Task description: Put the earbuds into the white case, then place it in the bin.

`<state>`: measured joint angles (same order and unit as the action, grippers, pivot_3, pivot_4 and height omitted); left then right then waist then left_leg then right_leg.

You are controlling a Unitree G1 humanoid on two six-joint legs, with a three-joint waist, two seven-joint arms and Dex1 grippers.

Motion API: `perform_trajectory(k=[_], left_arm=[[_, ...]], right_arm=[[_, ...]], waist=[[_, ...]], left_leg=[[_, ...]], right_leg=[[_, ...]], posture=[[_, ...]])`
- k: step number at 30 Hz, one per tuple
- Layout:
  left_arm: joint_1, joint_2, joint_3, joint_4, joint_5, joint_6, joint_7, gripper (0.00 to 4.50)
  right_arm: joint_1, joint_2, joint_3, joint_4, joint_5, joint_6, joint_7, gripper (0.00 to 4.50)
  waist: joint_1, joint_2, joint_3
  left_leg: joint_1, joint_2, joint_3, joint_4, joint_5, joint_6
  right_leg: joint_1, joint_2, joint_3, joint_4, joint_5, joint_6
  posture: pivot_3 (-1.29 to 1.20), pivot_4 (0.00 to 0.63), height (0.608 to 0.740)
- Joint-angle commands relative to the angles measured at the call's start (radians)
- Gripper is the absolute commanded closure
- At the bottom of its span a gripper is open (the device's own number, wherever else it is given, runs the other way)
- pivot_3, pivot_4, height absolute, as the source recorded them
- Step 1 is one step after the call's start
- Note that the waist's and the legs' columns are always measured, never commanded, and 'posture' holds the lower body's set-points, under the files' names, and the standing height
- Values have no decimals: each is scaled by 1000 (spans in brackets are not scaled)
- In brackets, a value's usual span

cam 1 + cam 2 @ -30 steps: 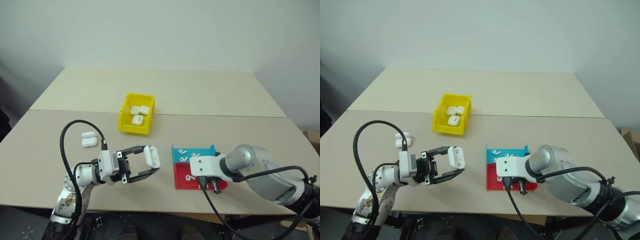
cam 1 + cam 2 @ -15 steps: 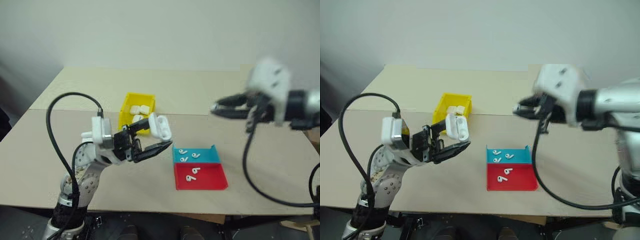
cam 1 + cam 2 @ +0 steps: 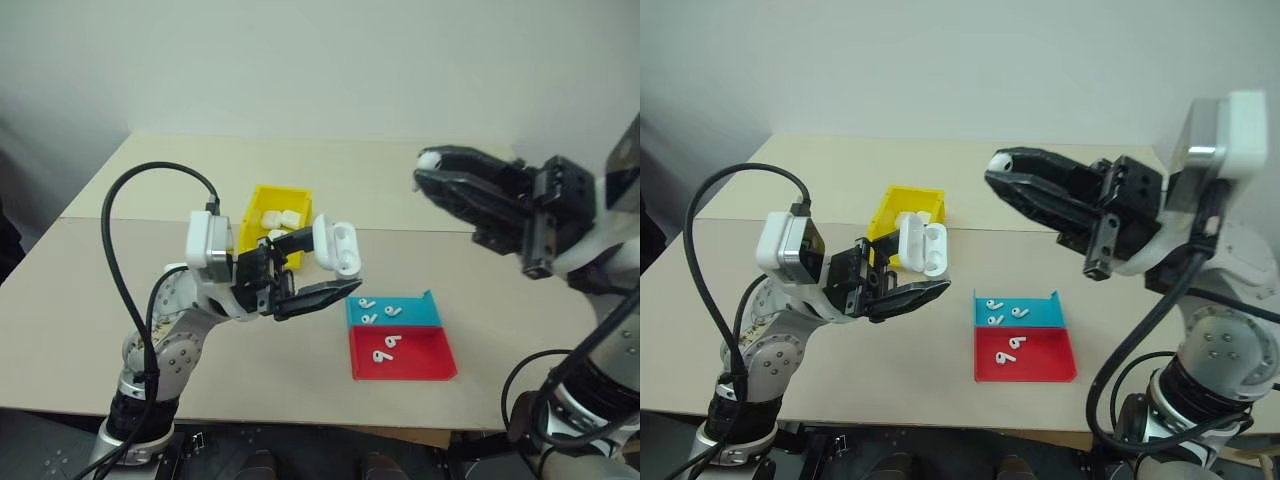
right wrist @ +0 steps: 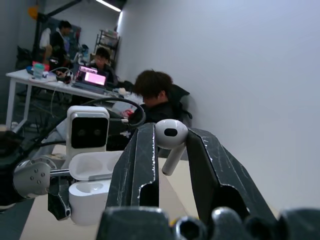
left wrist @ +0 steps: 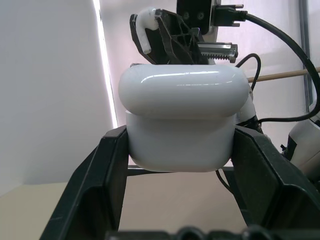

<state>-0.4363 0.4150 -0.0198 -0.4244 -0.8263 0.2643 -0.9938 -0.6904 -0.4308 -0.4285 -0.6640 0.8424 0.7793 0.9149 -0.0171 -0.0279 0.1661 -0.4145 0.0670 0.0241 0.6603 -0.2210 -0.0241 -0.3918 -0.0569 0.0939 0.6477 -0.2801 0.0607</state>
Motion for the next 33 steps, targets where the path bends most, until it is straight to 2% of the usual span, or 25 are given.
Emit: perform_trajectory(k=[1, 11, 29, 30, 32, 33], left_arm=[[-9, -9, -11, -41, 9, -10, -4, 1716], [11, -12, -12, -57, 21, -12, -4, 1716], [16, -22, -11, -55, 40, -25, -10, 1716], [15, -23, -10, -53, 41, -25, -10, 1716], [14, -26, -9, -50, 42, -25, -13, 1716], [14, -27, -8, -49, 43, -23, -13, 1716]], right_arm=[[1, 21, 63, 18, 9, -136, 10, 3775], [57, 15, 300, 127, -137, -395, 105, 3775], [102, -61, 369, 167, -165, -505, 149, 3775], [103, -65, 374, 168, -172, -511, 150, 3127], [103, -75, 387, 172, -198, -526, 147, 2663], [103, -80, 390, 174, -203, -531, 150, 2663]], waist=[[0, 0, 0], [-1, 0, 0], [2, 0, 0], [2, 0, 0], [2, 0, 0], [2, 0, 0]], left_leg=[[0, 0, 0, 0, 0, 0], [0, 0, 0, 0, 0, 0], [0, 0, 0, 0, 0, 0], [0, 0, 0, 0, 0, 0], [0, 0, 0, 0, 0, 0], [0, 0, 0, 0, 0, 0]], right_leg=[[0, 0, 0, 0, 0, 0], [0, 0, 0, 0, 0, 0], [0, 0, 0, 0, 0, 0], [0, 0, 0, 0, 0, 0], [0, 0, 0, 0, 0, 0], [0, 0, 0, 0, 0, 0]], posture=[[0, 150, 740], [0, 150, 740], [0, 150, 740], [0, 150, 740], [0, 150, 740], [0, 150, 740]])
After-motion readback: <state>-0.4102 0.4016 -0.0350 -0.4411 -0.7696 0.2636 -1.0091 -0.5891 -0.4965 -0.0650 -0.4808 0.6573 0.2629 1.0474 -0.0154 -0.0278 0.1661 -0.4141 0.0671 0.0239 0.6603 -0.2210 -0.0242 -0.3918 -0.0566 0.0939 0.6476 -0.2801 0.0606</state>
